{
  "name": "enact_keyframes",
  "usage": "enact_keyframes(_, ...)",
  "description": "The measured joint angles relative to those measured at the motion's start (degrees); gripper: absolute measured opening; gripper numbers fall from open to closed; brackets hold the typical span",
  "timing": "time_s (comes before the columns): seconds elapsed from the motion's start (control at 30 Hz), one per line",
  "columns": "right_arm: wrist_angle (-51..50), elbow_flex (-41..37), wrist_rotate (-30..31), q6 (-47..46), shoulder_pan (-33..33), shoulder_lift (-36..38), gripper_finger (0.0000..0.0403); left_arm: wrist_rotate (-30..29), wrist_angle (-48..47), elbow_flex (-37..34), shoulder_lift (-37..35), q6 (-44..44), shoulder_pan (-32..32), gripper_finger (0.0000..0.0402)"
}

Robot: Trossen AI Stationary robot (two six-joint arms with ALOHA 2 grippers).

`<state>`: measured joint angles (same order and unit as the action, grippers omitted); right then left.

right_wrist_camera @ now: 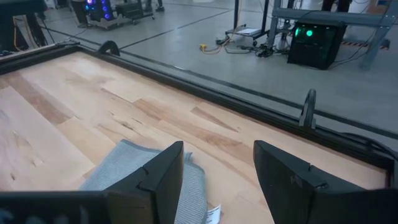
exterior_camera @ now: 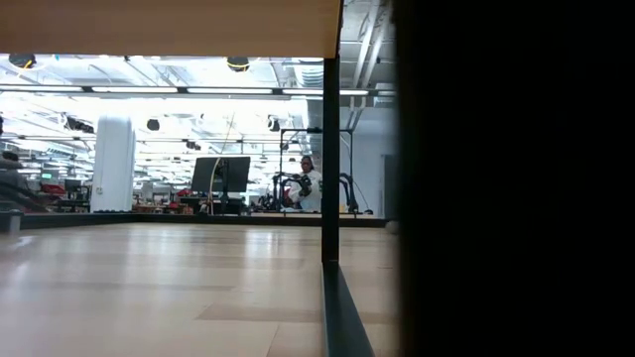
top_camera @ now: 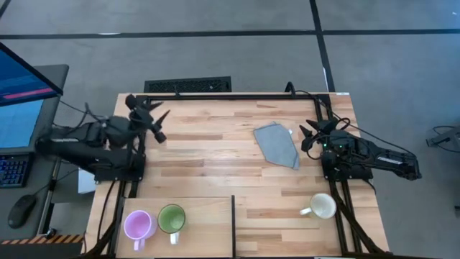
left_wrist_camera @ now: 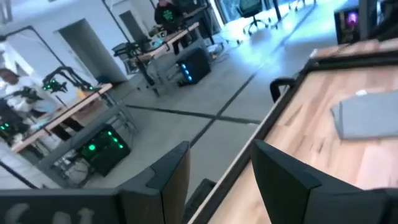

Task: Stack small to large cups/mugs on shelf
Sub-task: Put the light green mug on the shelf

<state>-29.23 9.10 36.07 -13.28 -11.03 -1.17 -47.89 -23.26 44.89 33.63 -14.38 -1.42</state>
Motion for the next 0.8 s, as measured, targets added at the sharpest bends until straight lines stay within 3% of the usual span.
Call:
enact_keyframes(0.13,-0.2,0.0,0.0,-0.2,0.0,0.0,0.0216,9.2,1.0,-4.1,-4.2,0.6,8.4,0.0163)
enact_keyframes(0.23,-0.2,0.0,0.0,-0.2,0.0,0.0,0.0216,12.4,1.4,-7.8,-6.5,1.6,12.8,0.0163)
enact_keyframes(0.47,-0.2,0.0,0.0,-0.2,0.0,0.0,0.0216,21.2,10.3,-15.8,-9.6,2.3,18.2,0.0163)
enact_keyframes(0.8,-0.2,0.0,-0.2,-0.3,0.0,0.0,0.0216,22.1,12.7,-22.6,-9.7,6.5,18.9,0.0163)
